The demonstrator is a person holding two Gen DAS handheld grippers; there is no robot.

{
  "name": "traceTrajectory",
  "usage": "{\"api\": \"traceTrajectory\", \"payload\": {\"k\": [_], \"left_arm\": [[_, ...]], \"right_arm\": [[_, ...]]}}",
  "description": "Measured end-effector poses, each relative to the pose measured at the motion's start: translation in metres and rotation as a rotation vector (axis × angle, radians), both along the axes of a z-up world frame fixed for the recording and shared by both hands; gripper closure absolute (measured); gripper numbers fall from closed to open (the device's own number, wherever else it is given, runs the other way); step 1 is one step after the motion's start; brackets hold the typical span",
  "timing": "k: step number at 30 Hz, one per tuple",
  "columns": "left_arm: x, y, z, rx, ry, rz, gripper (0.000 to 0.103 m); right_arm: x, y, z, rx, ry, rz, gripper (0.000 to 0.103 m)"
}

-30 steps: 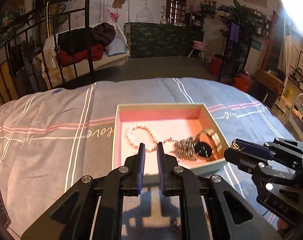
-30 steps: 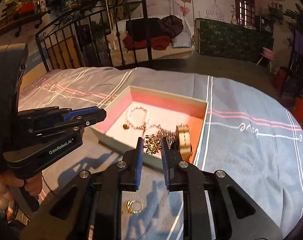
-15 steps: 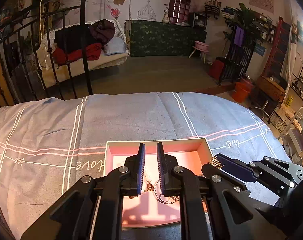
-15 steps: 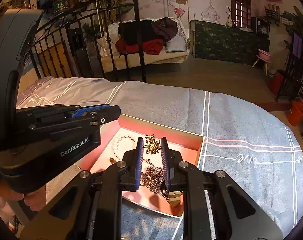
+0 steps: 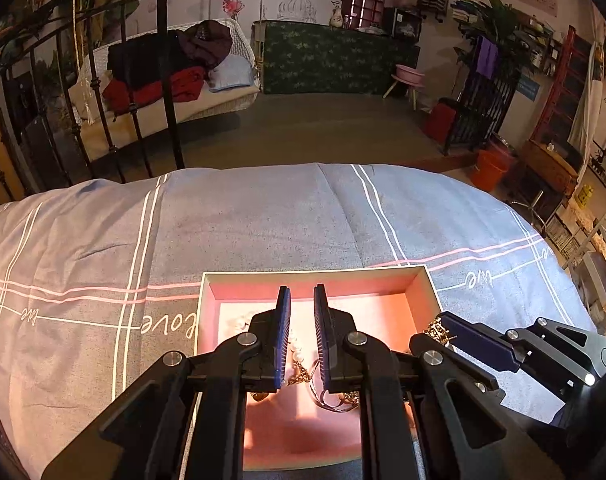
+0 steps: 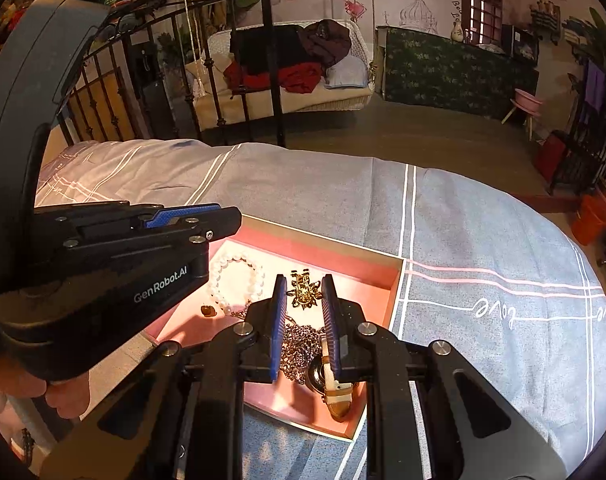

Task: Organize jewelry
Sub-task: 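Carry the gold brooch into the box with the right gripper and open, then grasp the silver ring with the left gripper while the right grasps the gold pendant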

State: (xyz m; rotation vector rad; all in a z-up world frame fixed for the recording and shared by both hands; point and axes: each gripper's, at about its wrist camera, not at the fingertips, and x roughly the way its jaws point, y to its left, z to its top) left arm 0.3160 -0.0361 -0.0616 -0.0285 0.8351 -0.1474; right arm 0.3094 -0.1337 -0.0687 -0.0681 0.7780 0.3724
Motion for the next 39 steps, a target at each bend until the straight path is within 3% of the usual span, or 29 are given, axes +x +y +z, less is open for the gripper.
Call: {"api": "traceTrajectory", "payload": {"k": [11,12,13,14,15,16,17,24,31,36,37,39], "left_arm": [[0.013,0.002,0.0,-0.028,0.036,0.006,0.089],[0.013,0.003,0.001,-0.026,0.034,0.012,0.083],[0.013,0.004,0.002,-0.018,0.033,0.027,0.056],[0.012,0.005,0.004,-0.006,0.026,0.047,0.019],[0.008,0.007,0.007,0.002,0.0,0.064,0.007],[0.003,0.009,0.01,0.004,-0.034,0.072,0.007],[-0.001,0.01,0.012,0.013,-0.047,0.073,0.007],[-0.049,0.027,-0.001,-0.013,-0.035,0.034,0.007],[-0.131,0.027,-0.057,-0.026,0.04,-0.067,0.007],[-0.158,0.023,-0.083,-0.004,0.071,-0.096,0.008],[-0.159,0.02,-0.086,0.013,0.073,-0.105,0.009],[-0.155,0.014,-0.095,0.071,0.086,-0.117,0.021]], "right_arm": [[0.006,0.01,-0.006,-0.012,0.021,0.02,0.084],[0.006,0.011,-0.007,-0.011,0.026,0.028,0.084],[0.006,0.012,-0.007,-0.011,0.035,0.042,0.083],[0.005,0.014,-0.009,-0.014,0.046,0.056,0.068],[0.003,0.011,-0.01,-0.017,0.045,0.053,0.052],[0.0,0.009,-0.009,-0.018,0.028,0.041,0.019],[-0.005,0.007,-0.008,-0.017,0.003,0.03,0.015],[-0.049,-0.02,-0.007,0.054,-0.016,-0.002,0.01],[-0.117,-0.034,-0.054,0.049,0.124,0.034,0.01],[-0.147,-0.03,-0.079,0.01,0.187,0.037,0.011],[-0.148,-0.03,-0.081,0.008,0.195,0.041,0.011],[-0.147,-0.029,-0.083,-0.001,0.202,0.043,0.011]]}}
